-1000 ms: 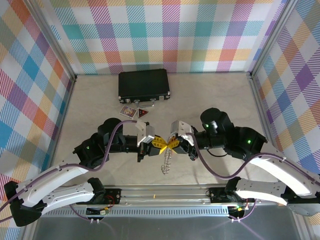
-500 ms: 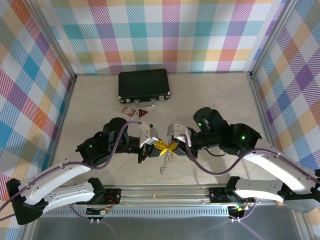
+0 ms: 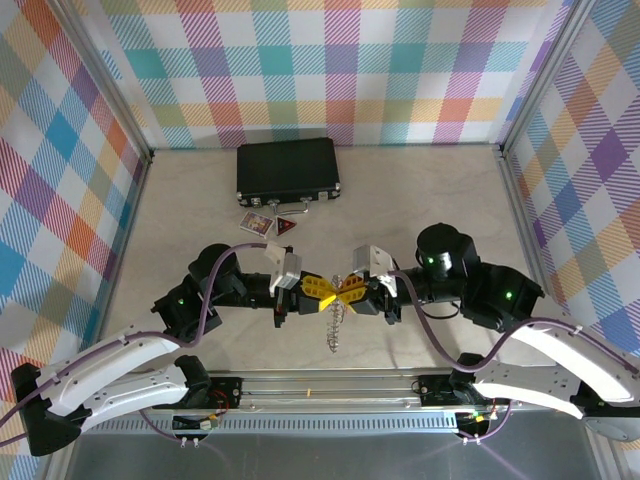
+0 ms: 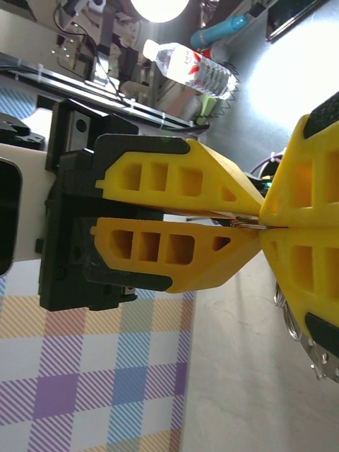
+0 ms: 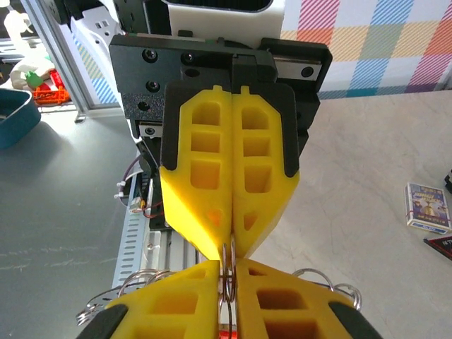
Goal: Put the keys on the keyring
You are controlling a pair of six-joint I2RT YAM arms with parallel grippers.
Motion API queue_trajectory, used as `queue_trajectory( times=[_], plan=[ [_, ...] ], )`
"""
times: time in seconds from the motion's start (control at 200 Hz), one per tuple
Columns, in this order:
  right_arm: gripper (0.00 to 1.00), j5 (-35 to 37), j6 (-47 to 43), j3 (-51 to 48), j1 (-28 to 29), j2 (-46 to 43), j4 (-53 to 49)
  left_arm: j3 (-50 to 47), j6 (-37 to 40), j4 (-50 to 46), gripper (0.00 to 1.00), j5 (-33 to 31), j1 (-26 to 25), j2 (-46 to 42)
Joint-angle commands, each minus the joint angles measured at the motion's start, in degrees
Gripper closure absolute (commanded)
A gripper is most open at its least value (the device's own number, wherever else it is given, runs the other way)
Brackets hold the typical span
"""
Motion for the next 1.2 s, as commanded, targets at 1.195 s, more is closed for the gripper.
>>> queue_trajectory(
  times=[1.195],
  plan=[
    [0.85,-2.51,2.91,-4.31,0.32,-3.61,9.93,-1.4,-2.75,11.48,1.0,2.76,-0.47,-1.2]
  ],
)
